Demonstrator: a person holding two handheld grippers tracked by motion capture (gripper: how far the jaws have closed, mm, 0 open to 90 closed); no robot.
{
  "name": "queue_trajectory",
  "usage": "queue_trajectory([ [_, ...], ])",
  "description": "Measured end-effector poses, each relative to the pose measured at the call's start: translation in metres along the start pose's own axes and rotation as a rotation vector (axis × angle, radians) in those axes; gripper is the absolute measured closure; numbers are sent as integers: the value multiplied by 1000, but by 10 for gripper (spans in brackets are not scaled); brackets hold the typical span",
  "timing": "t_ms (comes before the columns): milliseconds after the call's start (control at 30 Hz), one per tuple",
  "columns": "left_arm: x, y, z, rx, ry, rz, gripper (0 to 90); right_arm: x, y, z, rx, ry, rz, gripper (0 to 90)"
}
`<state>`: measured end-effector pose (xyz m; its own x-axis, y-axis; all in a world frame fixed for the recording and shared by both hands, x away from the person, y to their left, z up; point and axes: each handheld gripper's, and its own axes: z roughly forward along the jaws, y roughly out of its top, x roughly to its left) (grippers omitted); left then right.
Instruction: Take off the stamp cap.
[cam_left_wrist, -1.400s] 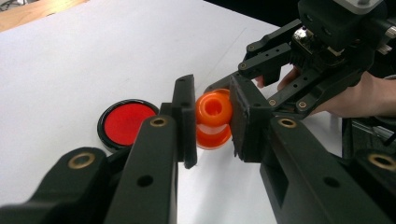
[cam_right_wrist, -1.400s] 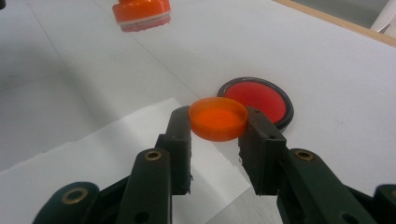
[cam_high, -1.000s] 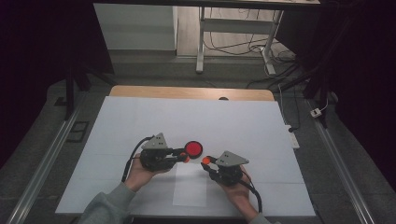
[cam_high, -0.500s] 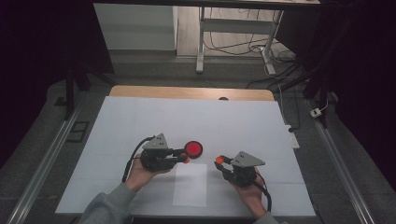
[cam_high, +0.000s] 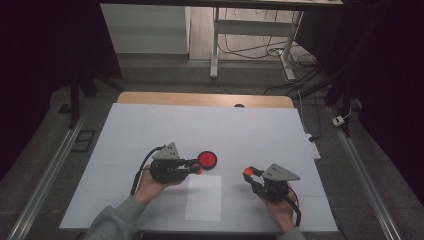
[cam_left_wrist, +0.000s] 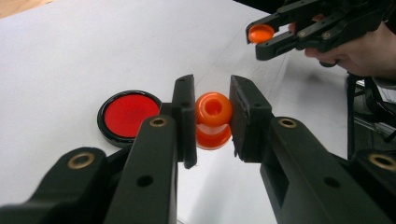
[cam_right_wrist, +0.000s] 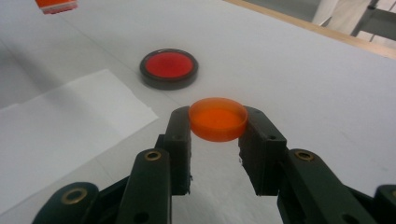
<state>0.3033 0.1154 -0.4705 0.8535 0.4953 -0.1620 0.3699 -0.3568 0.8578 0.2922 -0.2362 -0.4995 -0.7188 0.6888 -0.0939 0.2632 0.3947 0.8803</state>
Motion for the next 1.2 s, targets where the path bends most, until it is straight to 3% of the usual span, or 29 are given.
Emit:
queue_trajectory([
  [167,1,0,0,-2,4,-1,725,-12,-6,-14,-4,-30,31,648],
  [567,1,2,-3,-17,13,-1,725,-31,-23,-43,6,-97,46,648],
  [1200,5,6,-8,-37,27,3,725,-42,-23,-45,0,-118,61,647],
])
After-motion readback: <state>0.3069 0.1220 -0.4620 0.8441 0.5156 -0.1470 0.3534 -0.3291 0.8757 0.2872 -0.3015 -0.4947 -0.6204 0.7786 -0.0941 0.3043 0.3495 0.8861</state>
